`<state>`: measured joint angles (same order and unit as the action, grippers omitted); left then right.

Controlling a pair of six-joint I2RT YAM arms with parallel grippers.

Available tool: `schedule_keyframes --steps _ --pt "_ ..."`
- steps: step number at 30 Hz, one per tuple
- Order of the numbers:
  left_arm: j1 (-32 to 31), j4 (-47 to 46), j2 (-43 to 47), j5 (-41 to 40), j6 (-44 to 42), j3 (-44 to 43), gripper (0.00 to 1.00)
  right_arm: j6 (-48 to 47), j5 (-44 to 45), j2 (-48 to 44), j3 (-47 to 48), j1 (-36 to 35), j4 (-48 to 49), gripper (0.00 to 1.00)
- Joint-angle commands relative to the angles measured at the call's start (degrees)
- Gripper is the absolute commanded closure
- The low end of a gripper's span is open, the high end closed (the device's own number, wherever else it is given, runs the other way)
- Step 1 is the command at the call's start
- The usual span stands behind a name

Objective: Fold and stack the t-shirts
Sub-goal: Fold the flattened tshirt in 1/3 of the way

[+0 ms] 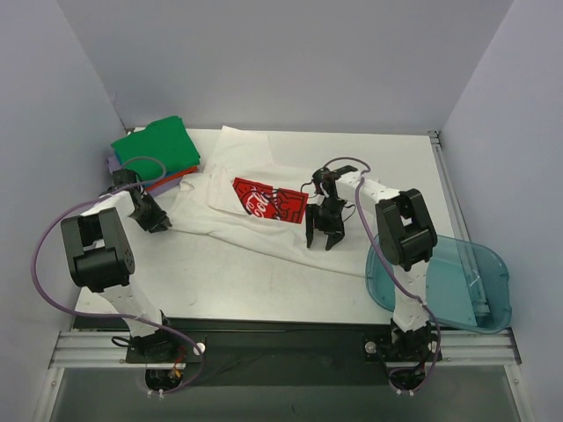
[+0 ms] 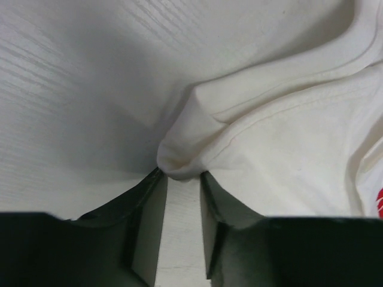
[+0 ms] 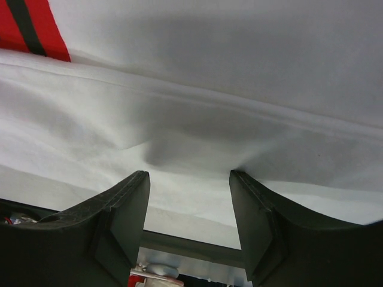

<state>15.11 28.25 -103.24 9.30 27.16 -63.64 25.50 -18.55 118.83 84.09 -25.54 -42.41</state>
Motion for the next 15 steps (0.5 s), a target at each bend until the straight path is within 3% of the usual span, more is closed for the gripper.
schedule_keyframes --steps 1,7,15 --pt "0.27 -2.85 -2.67 0.19 0.18 -0.88 0.69 -0.01 1.76 0.79 -1.65 0.05 -2.32 0.43" --pt "0.35 -2.15 -3.02 -0.68 -0.96 0.0 0.98 0.17 1.49 1.24 -4.37 -0.04 -2.32 0.43" --pt "2.11 3.3 2.42 -6.3 -3.69 1.84 1.0 0.08 0.88 -0.87 -10.79 -1.61 -2.06 0.44"
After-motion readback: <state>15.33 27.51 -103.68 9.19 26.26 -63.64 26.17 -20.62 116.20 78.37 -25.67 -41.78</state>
